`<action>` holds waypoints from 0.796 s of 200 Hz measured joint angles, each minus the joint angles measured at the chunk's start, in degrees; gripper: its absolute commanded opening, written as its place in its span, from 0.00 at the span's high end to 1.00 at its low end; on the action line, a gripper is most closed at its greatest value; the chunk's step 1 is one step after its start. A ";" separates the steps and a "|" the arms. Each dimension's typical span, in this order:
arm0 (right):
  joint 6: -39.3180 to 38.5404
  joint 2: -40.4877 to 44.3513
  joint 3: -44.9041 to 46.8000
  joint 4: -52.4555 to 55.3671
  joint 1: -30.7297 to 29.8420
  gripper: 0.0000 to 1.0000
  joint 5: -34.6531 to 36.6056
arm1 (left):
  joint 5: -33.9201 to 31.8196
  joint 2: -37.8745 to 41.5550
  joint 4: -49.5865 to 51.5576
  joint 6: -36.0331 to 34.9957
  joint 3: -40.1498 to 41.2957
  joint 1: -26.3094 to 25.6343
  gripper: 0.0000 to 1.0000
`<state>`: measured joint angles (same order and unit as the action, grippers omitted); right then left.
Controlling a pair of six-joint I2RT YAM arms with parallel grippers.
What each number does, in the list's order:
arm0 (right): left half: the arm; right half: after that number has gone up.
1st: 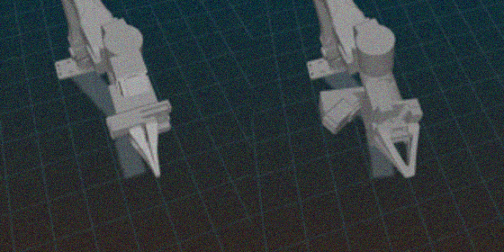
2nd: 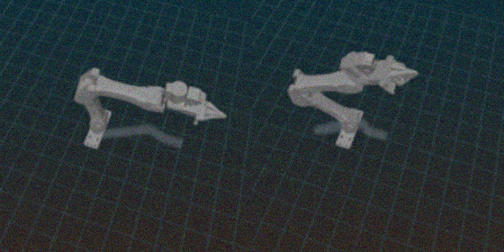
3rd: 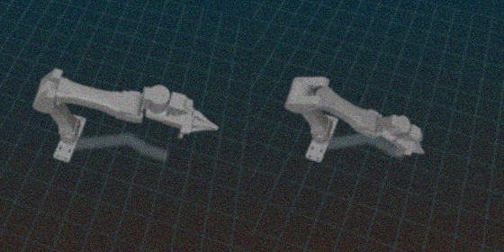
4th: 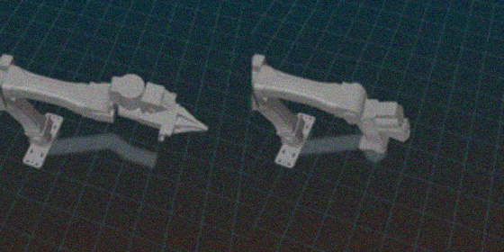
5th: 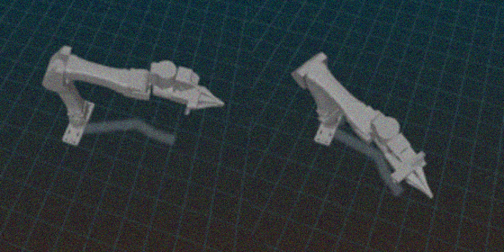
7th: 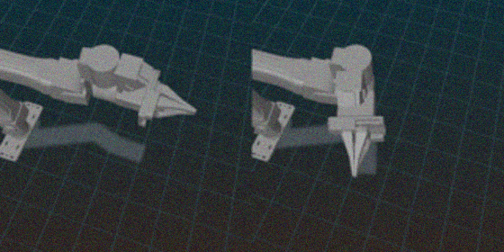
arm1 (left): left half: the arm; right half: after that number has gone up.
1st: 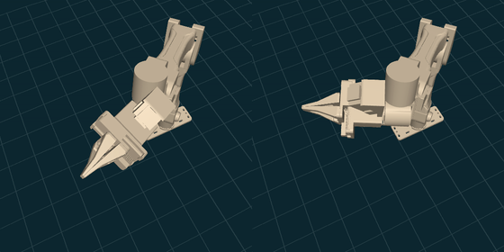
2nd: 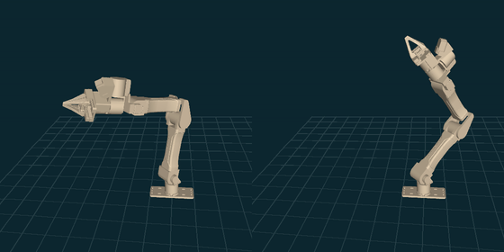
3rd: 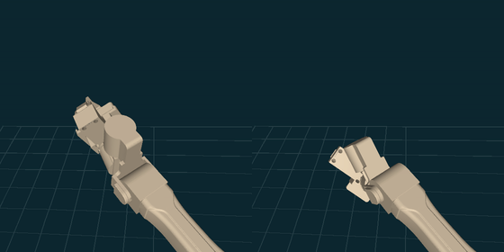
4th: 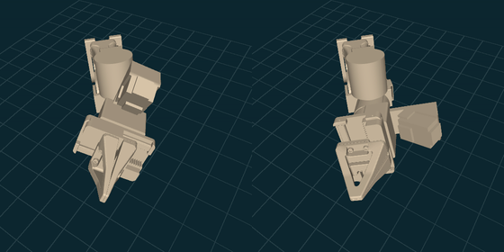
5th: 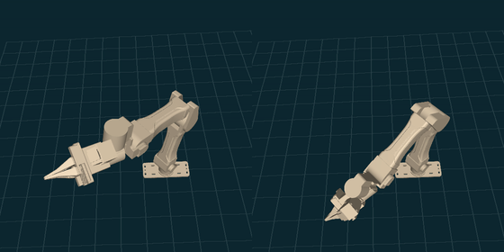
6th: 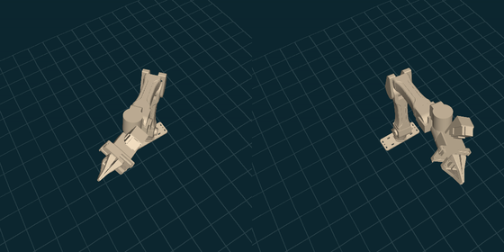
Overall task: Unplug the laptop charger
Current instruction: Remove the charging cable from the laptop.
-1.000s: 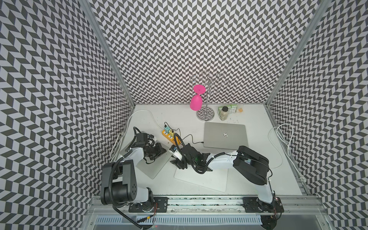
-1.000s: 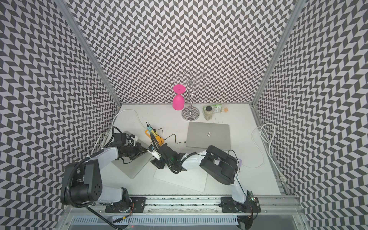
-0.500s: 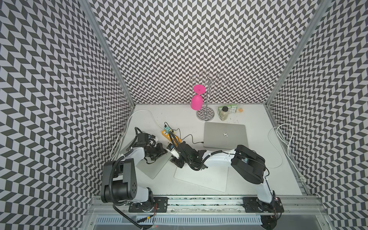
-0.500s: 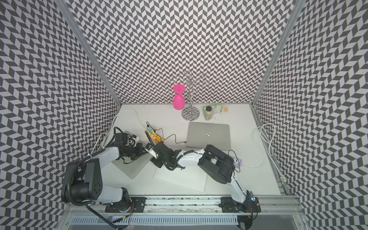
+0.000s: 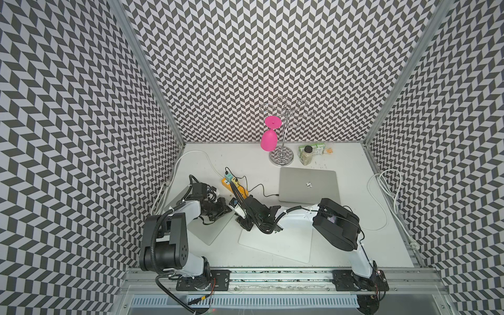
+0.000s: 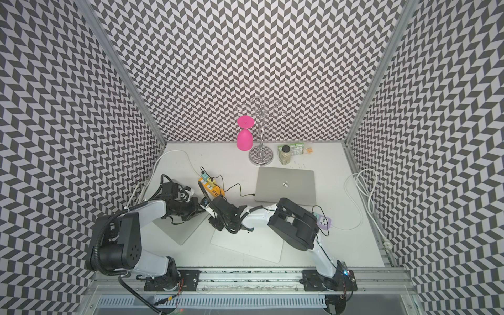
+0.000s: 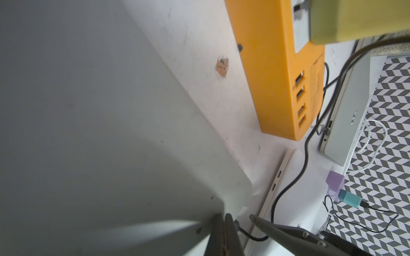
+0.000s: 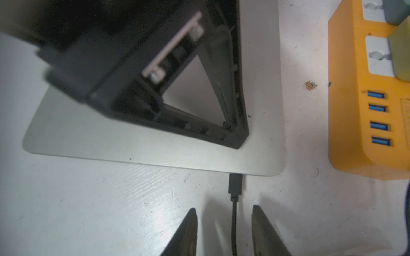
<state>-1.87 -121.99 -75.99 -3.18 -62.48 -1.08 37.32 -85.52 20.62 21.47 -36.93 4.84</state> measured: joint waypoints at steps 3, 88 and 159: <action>-0.02 -0.11 -0.13 0.02 0.00 0.63 0.02 | 0.00 0.00 0.02 0.00 0.00 -0.02 1.00; 0.61 -2.14 -2.23 0.07 0.00 0.71 0.70 | 0.94 -1.03 0.00 -0.22 -0.39 -0.11 1.00; 1.49 -2.86 -2.29 -1.01 0.00 0.78 2.93 | 1.95 -2.25 0.00 -0.44 -0.81 -0.11 1.00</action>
<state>-0.38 -124.86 -78.28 -4.19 -62.48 1.85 39.27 -87.77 20.62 21.04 -37.74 4.73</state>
